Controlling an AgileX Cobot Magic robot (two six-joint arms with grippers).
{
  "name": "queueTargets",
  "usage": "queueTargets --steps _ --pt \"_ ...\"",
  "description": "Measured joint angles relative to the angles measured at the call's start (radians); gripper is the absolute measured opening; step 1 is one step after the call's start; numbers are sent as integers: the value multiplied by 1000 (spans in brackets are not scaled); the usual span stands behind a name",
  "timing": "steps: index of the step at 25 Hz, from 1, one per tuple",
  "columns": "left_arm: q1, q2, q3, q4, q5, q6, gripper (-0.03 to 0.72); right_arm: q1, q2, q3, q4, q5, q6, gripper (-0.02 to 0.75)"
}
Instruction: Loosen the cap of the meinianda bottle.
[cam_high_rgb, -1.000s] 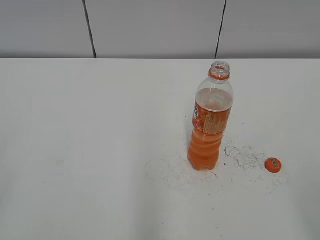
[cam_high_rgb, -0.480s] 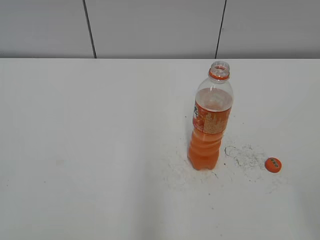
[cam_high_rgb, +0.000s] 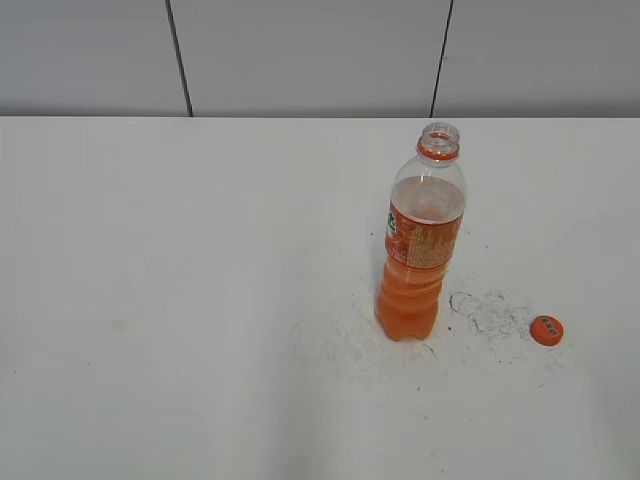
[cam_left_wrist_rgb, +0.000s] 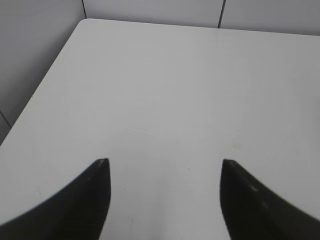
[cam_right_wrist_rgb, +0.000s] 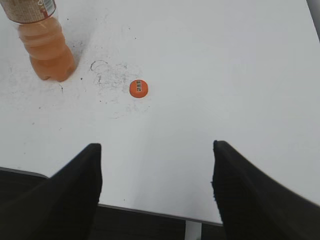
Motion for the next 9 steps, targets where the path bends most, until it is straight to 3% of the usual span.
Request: queueTargets --steps 9 --pt "0 0 0 0 0 0 528 0 0 0 1 0 0 512"
